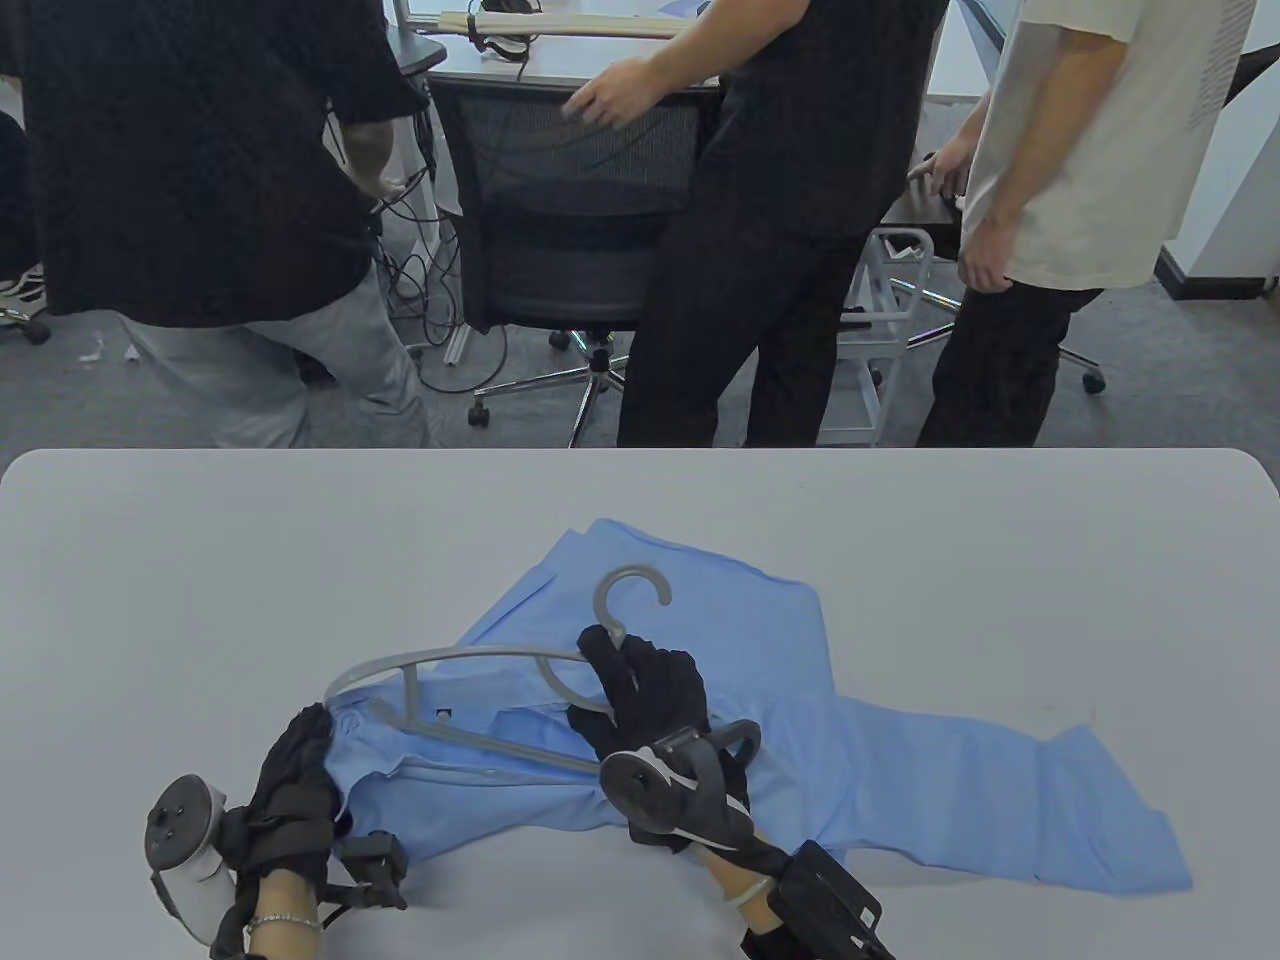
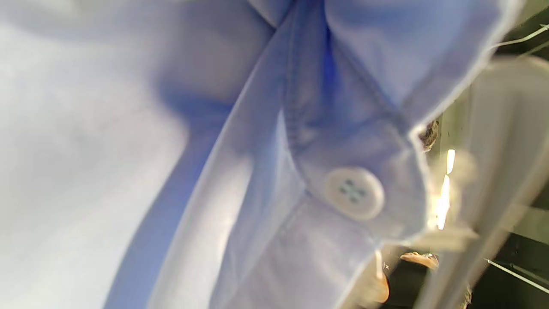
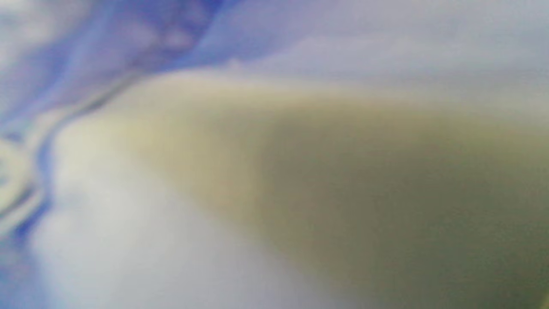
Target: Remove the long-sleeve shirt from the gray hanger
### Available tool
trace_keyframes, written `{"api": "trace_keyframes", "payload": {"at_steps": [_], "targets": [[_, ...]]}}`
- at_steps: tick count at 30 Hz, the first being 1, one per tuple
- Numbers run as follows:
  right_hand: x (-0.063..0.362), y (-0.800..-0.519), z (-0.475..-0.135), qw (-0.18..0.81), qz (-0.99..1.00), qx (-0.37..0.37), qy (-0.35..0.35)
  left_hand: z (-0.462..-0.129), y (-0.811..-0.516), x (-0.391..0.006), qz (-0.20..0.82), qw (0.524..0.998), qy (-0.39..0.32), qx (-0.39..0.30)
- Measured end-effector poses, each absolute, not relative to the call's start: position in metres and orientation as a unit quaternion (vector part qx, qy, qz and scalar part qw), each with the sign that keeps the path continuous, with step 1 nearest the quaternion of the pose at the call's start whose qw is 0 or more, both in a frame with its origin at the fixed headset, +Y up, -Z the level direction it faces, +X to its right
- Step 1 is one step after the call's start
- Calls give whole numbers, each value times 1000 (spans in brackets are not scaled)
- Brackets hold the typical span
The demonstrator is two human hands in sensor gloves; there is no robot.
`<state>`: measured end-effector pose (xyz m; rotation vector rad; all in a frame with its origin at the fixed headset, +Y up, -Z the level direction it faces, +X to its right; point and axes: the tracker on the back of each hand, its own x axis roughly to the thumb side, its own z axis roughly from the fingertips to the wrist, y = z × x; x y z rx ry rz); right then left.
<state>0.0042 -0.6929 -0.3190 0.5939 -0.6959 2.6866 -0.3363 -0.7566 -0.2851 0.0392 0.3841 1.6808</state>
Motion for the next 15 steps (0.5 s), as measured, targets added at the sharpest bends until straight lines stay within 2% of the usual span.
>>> {"api": "trace_keyframes", "payload": {"at_steps": [2,5,7,12,15], "targets": [[6,-691,-319,153,935,203,-246,-285,-756,-338,725,665,176,22],[6,-692,-318,138,937,204,-249,-284,-750,-337,670,720,180,35],[4,-694,-318,124,938,207,-249,-283,-746,-336,646,738,187,49],[0,-698,-318,80,941,213,-249,-275,-741,-344,631,740,210,100],[-2,-700,-317,63,942,214,-251,-271,-729,-345,581,779,196,131]]}}
